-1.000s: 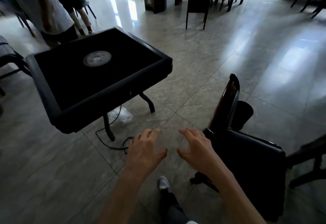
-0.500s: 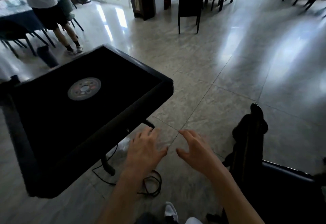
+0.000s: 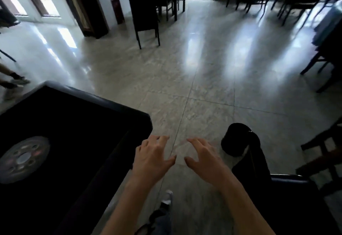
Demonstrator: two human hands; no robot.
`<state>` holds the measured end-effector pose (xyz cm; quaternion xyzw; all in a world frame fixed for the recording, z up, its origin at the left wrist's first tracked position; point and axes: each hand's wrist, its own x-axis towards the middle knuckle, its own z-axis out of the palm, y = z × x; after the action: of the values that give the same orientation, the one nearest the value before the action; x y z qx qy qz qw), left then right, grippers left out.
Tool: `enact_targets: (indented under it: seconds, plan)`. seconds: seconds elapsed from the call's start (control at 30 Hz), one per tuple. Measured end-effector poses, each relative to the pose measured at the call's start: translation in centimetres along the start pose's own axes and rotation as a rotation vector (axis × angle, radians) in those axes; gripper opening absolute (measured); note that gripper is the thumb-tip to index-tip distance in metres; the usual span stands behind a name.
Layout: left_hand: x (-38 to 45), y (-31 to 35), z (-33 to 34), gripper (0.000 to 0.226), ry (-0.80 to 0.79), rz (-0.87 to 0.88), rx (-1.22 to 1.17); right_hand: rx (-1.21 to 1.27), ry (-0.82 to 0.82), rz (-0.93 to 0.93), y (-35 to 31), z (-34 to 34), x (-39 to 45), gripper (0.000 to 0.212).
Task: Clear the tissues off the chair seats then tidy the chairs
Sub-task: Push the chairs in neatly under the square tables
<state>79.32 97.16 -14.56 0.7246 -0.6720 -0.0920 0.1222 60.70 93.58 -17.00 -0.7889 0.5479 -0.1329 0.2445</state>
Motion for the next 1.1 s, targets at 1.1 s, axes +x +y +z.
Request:
enact_targets:
  seconds: [1.1]
  plan:
    - [8.1, 33.3, 9.1, 0.069, -0.484, 1.454, -0.163, -0.009, 0.832, 1.379, 9.1, -10.0, -19.4, 0.063]
